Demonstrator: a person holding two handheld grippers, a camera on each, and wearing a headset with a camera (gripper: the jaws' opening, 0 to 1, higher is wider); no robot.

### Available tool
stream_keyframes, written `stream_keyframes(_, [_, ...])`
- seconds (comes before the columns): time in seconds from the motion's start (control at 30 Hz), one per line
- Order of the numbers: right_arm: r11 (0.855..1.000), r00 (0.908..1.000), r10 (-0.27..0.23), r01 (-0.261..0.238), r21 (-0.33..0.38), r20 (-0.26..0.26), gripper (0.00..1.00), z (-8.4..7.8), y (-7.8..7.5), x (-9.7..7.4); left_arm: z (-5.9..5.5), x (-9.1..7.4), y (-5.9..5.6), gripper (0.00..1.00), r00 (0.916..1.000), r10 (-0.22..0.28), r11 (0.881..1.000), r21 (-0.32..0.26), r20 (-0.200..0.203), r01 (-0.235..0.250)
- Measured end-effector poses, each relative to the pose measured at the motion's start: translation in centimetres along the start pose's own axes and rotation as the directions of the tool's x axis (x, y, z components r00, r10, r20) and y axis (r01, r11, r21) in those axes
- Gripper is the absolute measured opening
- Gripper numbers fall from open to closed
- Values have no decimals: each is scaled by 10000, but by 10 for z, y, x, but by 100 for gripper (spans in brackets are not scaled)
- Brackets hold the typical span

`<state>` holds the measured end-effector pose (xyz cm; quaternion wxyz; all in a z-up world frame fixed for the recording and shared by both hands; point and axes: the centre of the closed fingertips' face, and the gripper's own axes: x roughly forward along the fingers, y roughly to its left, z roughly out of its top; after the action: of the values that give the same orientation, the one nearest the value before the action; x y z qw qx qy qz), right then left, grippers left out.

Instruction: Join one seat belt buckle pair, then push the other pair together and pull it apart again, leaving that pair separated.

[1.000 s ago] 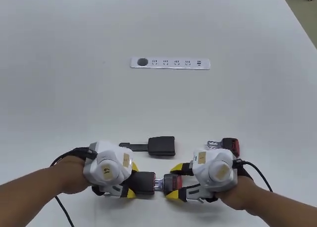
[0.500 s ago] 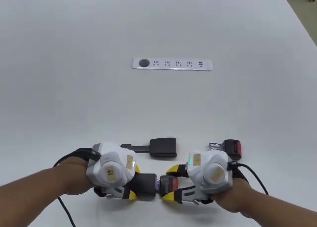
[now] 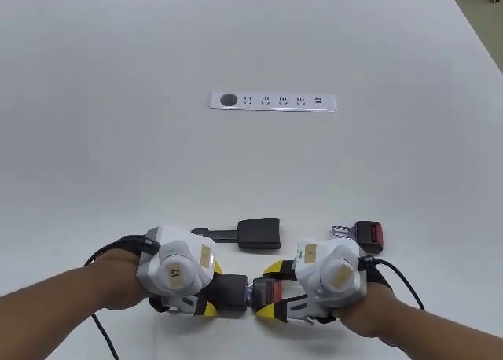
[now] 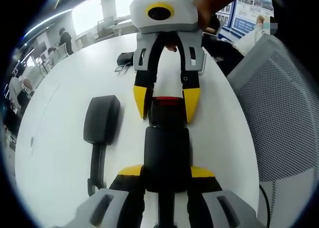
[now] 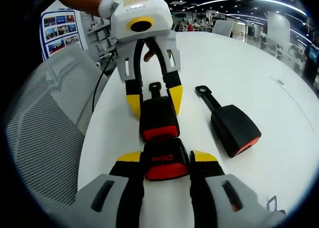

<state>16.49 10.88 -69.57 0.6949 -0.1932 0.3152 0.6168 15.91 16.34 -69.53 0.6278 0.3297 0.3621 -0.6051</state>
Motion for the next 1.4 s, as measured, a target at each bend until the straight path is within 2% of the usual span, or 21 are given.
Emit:
stream_keyframes(0.4, [10000,9998,27,-27,-12,209,33,1,2,-1,1,-1,-1,33,9997,-18,9999,-127,255,22])
stream_keyframes(0.73, [9999,9985,1,5,-103,554,33,4,4,-4,-4,-2,2,33,9964,-53,10000,-74,842,59])
stream_keyframes(1.13, [9994,9953,2,30,-332,972,33,12,10,-10,0,-6,0,32,9845,-240,9988,-375,1735,310])
stream_keyframes(1.4, [9996,9929,21,12,-270,1191,32,12,9,-10,7,-9,-3,32,9788,-380,9980,-413,2014,473])
